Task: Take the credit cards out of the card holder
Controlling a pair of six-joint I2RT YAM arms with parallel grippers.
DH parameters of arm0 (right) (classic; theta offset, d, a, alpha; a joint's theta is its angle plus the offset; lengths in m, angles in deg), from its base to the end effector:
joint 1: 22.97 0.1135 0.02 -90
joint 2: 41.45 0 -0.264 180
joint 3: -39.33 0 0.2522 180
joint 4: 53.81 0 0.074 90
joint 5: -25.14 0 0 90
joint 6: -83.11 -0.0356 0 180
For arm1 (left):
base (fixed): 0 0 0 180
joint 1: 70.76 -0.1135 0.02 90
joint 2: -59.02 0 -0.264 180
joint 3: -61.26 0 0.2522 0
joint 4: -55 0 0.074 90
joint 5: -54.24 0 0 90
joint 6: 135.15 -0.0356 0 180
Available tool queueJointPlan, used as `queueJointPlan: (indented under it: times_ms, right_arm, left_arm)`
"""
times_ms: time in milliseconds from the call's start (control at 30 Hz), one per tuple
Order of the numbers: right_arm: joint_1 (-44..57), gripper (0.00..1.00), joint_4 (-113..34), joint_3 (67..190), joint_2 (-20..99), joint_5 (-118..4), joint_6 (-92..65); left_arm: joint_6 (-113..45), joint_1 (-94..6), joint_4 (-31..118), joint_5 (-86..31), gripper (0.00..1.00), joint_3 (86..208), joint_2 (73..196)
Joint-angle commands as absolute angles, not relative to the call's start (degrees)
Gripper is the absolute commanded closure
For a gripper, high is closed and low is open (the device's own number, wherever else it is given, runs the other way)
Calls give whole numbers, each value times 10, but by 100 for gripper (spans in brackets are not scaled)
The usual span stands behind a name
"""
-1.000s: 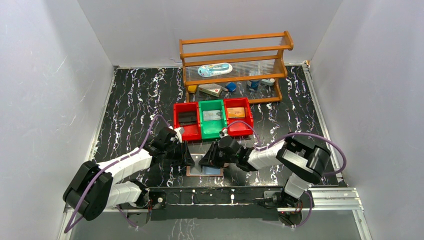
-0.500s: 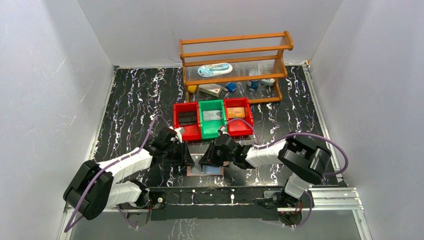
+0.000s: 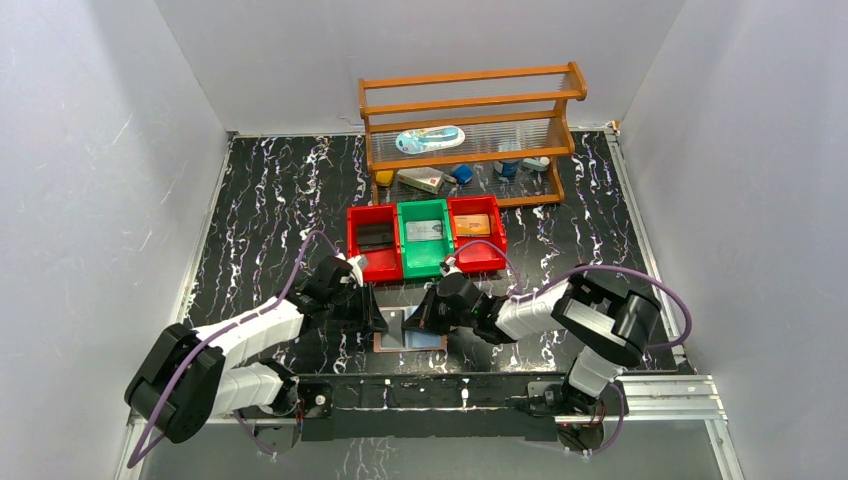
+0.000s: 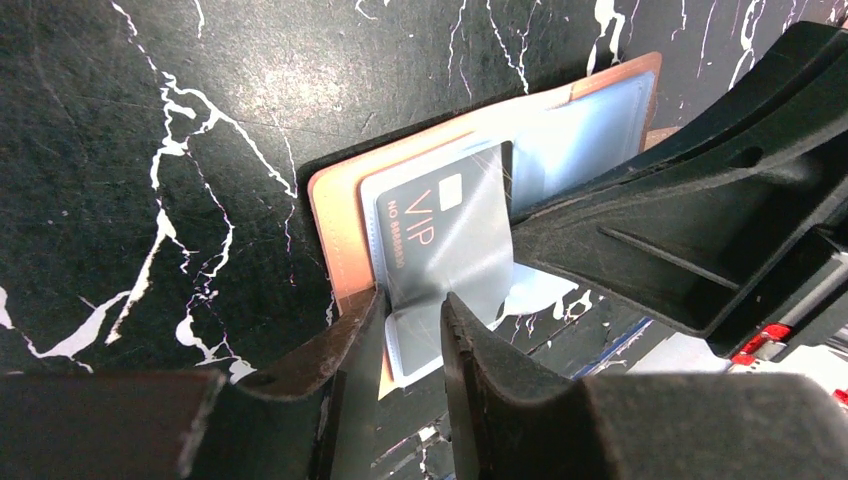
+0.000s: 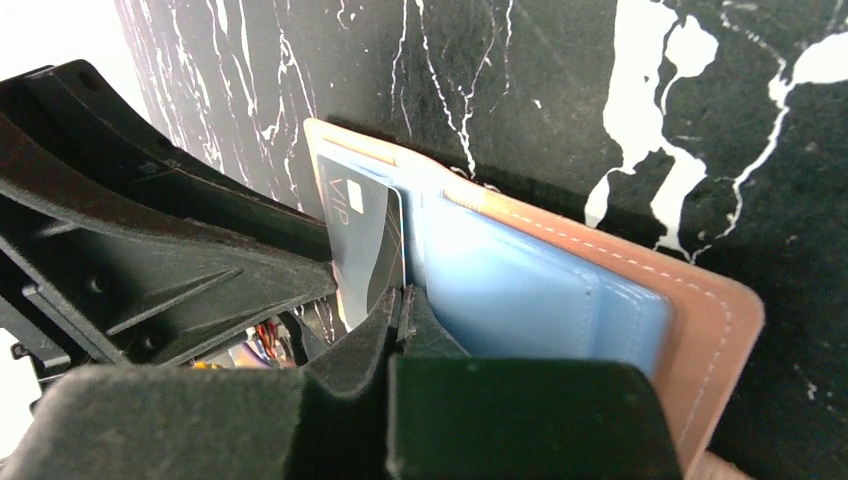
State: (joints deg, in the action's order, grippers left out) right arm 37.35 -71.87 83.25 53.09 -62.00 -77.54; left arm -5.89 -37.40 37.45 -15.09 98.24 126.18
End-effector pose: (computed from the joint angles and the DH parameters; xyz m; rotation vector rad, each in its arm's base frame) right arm 0.1437 0.2557 0.1228 0.1893 2.4712 1.2611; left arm 0.1666 -0.1247 0.1506 0.0489 2.5894 -0.9710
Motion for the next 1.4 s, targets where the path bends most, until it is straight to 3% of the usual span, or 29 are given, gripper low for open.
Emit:
queueJointPlan:
  times_ms: [0,533,767,900,1133,1367]
  right_arm:
    - [386,100,-707,833,493,-639,-770]
    - [370,100,-655,792,423,-666,-779]
    - [368,99,-645,795,433,-666,-781]
    - [367,98,-638,803,448,-660,-780]
    - [366,87,-635,811,461,-656,-781]
    - [366,74,-613,812,448,-669,-778]
  left_arm:
    - [-56,-364,343,-155,74,964,1265]
    - [-64,-365,333,-164,75,971,1268]
    - [-85,-365,329,-139,54,994,1227]
    - [-89,-364,332,-115,48,1016,1189]
    - [-119,-361,345,-59,46,1048,1220]
    - [-88,-359,327,-128,42,1028,1251]
